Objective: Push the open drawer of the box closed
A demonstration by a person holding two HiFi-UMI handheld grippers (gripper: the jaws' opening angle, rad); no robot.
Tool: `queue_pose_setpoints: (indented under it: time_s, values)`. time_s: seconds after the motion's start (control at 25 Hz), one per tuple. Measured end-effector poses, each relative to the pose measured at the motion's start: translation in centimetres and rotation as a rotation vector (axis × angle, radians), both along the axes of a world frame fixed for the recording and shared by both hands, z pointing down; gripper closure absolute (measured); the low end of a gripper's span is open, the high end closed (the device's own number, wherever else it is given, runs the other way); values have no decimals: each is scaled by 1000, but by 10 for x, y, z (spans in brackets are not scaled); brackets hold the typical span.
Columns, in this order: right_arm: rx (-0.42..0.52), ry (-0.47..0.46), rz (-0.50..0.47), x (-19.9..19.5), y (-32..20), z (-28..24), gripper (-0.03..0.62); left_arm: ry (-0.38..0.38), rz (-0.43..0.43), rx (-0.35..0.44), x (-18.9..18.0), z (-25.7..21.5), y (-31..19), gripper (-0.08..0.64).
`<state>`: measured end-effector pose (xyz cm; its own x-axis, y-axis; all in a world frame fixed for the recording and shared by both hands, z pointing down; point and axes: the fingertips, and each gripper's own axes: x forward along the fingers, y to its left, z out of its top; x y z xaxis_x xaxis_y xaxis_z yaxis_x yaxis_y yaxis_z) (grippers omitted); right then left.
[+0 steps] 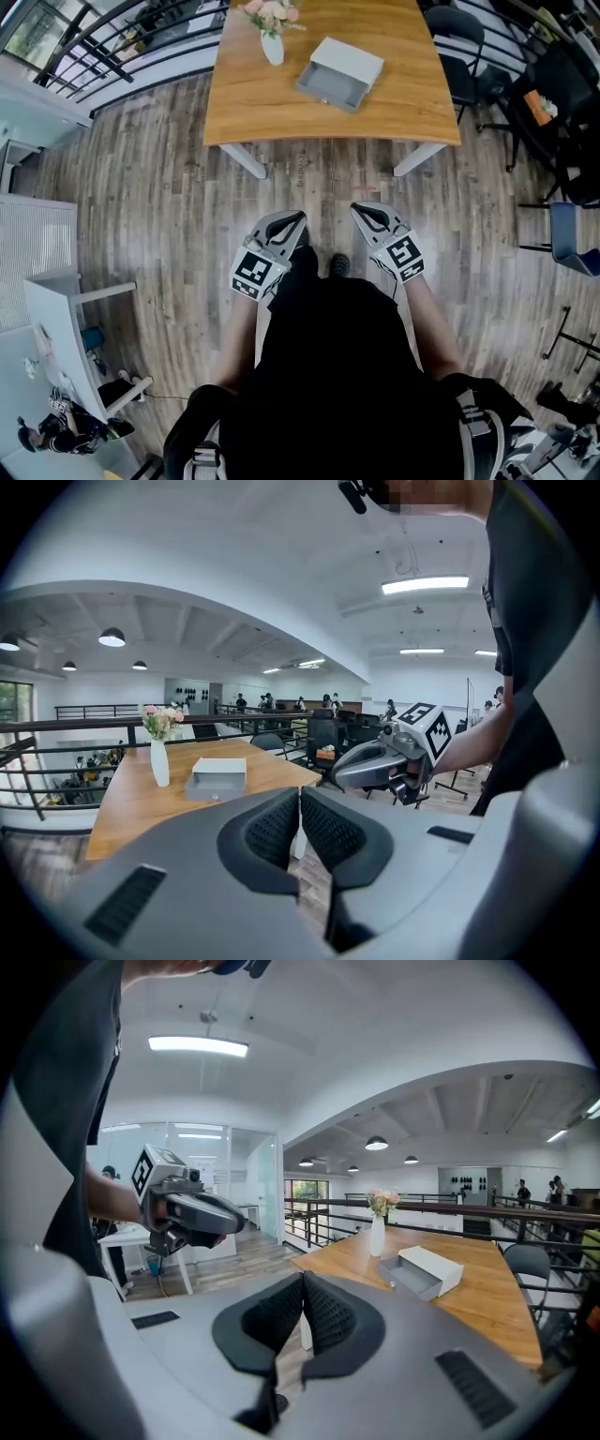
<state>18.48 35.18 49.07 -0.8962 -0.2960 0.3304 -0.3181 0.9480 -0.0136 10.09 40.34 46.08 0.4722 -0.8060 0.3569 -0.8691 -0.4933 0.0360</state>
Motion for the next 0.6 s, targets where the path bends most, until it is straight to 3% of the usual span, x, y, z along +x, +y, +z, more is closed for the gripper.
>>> queue_pose_setpoints:
  time_s: [0.24,0.6]
  values:
    - [-13,24,63,-3,-26,5,577,7,43,5,-6,-5,-29,531]
    - [-20,67,87,-41,-62,15,577,12,74,-2,-46,-6,-74,531]
